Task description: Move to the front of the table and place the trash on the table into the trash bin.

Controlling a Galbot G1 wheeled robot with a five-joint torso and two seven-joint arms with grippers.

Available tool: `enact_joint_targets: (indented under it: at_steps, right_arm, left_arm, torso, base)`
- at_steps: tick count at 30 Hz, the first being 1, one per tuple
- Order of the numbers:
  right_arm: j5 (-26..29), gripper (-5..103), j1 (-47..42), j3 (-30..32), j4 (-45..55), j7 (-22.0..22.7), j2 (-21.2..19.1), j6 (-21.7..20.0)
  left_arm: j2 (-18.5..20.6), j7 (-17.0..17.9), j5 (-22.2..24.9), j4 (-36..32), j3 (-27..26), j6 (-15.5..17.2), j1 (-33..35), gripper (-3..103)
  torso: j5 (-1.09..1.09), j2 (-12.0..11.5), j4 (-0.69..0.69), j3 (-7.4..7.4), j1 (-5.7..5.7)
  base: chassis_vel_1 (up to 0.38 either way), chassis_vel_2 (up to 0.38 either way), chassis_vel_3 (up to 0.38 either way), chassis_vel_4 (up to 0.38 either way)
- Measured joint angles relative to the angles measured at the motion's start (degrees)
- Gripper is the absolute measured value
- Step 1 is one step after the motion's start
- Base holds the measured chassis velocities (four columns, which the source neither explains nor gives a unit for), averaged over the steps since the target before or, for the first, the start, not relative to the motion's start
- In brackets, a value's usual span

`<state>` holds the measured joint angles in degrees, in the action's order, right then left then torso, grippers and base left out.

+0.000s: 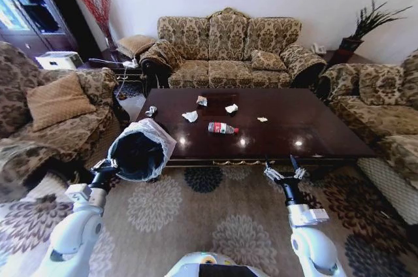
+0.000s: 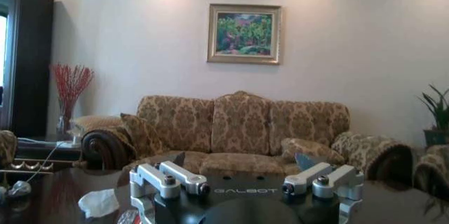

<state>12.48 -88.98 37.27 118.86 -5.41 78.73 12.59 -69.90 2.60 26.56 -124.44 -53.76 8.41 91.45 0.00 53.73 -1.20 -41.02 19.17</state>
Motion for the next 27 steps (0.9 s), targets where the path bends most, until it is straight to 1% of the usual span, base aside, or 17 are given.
enact_joint_targets:
  at_steps: [2, 3, 4, 11, 14, 17, 19, 24, 27]
  right_arm:
    - [0.0, 100, 0.0, 0.0, 0.0, 0.0, 0.0, 0.0]
    - [-0.2, 100, 0.4, -0.2, 0.0, 0.0, 0.0, -0.2]
    - [-0.4, 100, 0.6, -0.5, 0.1, -0.3, 0.1, -0.4]
    - [-0.4, 100, 0.3, -0.4, -0.4, -0.4, 0.1, 0.0]
    - [-0.4, 100, 0.3, -0.4, -0.6, -0.4, 0.1, 0.1]
    - [-0.4, 100, 0.3, -0.4, -0.7, -0.4, 0.1, 0.2]
    - [-0.4, 100, 0.3, -0.5, -0.8, -0.5, 0.2, 0.2]
    - [-0.3, 100, 0.3, -1.1, -0.8, -0.4, 0.3, 0.7]
    - [0.1, 100, 0.3, -1.7, -0.8, -0.3, 0.1, 0.6]
  left_arm:
    - [0.0, 0.0, 0.0, 0.0, 0.0, 0.0, 0.0, 0]
    - [0.1, -0.1, 0.2, -0.2, -0.2, 0.0, 0.1, 0]
    - [0.1, -0.2, 0.3, -0.5, -0.6, -0.1, 0.3, 0]
    - [-0.1, -0.3, 0.4, -0.8, -0.4, -0.1, 0.3, 0]
    - [-0.3, -0.4, 0.3, -0.8, -0.1, -0.1, 0.3, 0]
    - [-0.4, -0.4, 0.2, -0.8, 0.1, -0.2, 0.3, 0]
    - [-0.4, -0.4, 0.1, -0.7, 0.1, -0.5, 0.3, 0]
    - [-0.4, -0.3, 0.4, -0.5, 0.0, -1.5, 0.1, 0]
    - [-0.3, 0.3, 0.6, -0.4, 0.0, -2.2, 0.0, 0]
  torso:
    - [0.00, 0.0, 0.00, 0.00, 0.00]
    - [0.05, 0.0, -0.02, 0.00, 0.01]
    - [-0.02, 0.0, -0.03, 0.01, -0.02]
    - [0.01, 0.0, -0.03, 0.04, -0.10]
    - [0.00, 0.0, -0.02, 0.03, -0.08]
    - [-0.01, 0.0, -0.01, 0.02, -0.06]
    - [0.03, 0.0, -0.02, 0.01, -0.03]
    - [-0.02, 0.0, -0.02, 0.01, -0.03]
    - [0.03, 0.0, -0.04, 0.01, -0.04]
  base:
    - [-0.203, 0.183, 0.137, -0.189]
    - [-0.103, 0.183, 0.073, -0.166]
    - [-0.001, 0.137, -0.020, -0.139]
    - [0.087, 0.169, -0.079, -0.170]
    - [0.100, 0.256, -0.133, -0.284]
    - [0.119, 0.353, -0.128, -0.364]
    - [0.157, 0.400, -0.153, -0.384]
    - [0.181, 0.416, -0.184, -0.411]
    - [0.206, 0.432, -0.205, -0.410]
